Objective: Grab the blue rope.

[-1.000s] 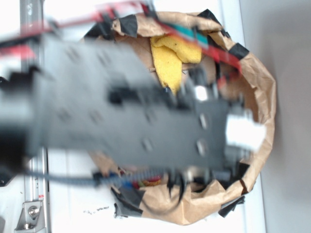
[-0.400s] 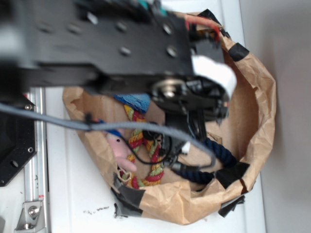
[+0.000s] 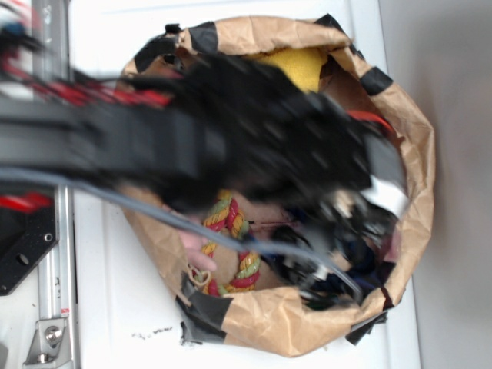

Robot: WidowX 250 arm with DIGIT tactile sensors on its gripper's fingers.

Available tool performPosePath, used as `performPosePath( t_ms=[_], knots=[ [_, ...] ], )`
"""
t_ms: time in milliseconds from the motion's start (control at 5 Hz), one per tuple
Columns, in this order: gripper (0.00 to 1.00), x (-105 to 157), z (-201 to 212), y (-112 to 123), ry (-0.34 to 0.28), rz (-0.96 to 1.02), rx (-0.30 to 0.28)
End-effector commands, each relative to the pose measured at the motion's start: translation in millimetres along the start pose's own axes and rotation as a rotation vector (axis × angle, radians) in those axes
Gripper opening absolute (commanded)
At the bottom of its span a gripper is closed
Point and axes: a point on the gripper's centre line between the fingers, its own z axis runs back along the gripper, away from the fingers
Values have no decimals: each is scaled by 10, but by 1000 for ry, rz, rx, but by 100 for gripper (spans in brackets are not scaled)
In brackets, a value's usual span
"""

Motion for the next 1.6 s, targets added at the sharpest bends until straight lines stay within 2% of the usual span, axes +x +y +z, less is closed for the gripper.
performPosePath(
  t_ms=[0, 200, 400, 600, 800, 1000, 1200, 1400],
  knots=[
    [100, 314, -414, -241, 42, -106, -23],
    [0, 188, -521, -392, 65, -137, -16],
    [0, 120, -493, -438, 54, -144, 0],
    [0, 67, -339, -383, 8, -115, 14],
    [0, -22, -23, -191, -71, 28, 33],
    [0, -166, 510, 114, -164, 287, 10],
    [0, -225, 1056, 160, -171, 399, 167],
    [0, -225, 1397, 125, -98, 393, 186]
  ],
)
